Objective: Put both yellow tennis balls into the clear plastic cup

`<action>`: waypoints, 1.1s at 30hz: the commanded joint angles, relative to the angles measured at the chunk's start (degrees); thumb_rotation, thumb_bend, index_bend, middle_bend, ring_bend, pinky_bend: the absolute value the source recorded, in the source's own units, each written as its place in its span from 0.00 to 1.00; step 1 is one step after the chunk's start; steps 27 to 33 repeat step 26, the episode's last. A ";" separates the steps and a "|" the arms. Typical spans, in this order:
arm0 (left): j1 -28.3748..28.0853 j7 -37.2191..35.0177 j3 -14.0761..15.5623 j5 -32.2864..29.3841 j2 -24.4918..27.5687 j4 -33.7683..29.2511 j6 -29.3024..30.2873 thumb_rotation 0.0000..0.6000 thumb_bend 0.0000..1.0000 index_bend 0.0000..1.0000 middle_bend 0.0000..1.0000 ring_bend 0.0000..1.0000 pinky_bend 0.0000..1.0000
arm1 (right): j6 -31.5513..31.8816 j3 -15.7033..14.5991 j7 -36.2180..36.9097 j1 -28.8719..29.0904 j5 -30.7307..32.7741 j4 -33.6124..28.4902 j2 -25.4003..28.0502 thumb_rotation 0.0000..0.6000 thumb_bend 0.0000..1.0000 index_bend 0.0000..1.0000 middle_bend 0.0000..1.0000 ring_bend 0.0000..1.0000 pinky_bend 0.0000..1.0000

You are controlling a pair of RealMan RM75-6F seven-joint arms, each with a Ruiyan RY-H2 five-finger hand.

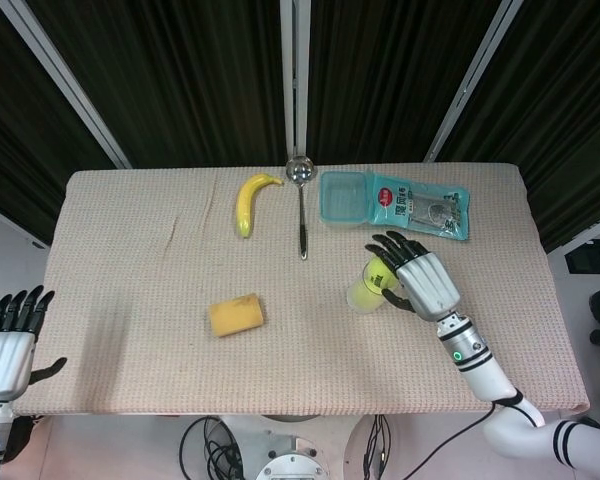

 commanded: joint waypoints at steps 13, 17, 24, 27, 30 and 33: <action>0.12 -2.63 -0.01 1.00 -0.16 0.99 1.20 1.00 0.00 0.00 0.00 0.00 0.00 | 17.76 -4.84 1.77 -10.19 -7.87 -0.96 5.98 1.00 0.00 0.00 0.03 0.00 0.15; 0.10 -2.89 0.08 1.55 -0.21 1.06 1.57 1.00 0.00 0.00 0.00 0.00 0.00 | 20.52 -8.09 1.68 -16.35 -4.86 1.01 8.10 1.00 0.02 0.00 0.00 0.00 0.04; -0.25 -2.99 0.06 2.65 -0.47 1.51 2.11 1.00 0.00 0.00 0.00 0.00 0.00 | 19.67 -10.34 5.58 -23.76 3.52 6.59 7.78 1.00 0.04 0.00 0.00 0.00 0.00; -0.36 -2.90 -0.06 3.00 -0.39 1.48 2.43 1.00 0.00 0.00 0.00 0.00 0.00 | 19.86 -10.36 6.23 -24.94 4.30 7.97 7.53 1.00 0.04 0.00 0.00 0.00 0.00; -0.36 -2.90 -0.06 3.00 -0.39 1.48 2.43 1.00 0.00 0.00 0.00 0.00 0.00 | 19.86 -10.36 6.23 -24.94 4.30 7.97 7.53 1.00 0.04 0.00 0.00 0.00 0.00; -0.36 -2.90 -0.06 3.00 -0.39 1.48 2.43 1.00 0.00 0.00 0.00 0.00 0.00 | 19.86 -10.36 6.23 -24.94 4.30 7.97 7.53 1.00 0.04 0.00 0.00 0.00 0.00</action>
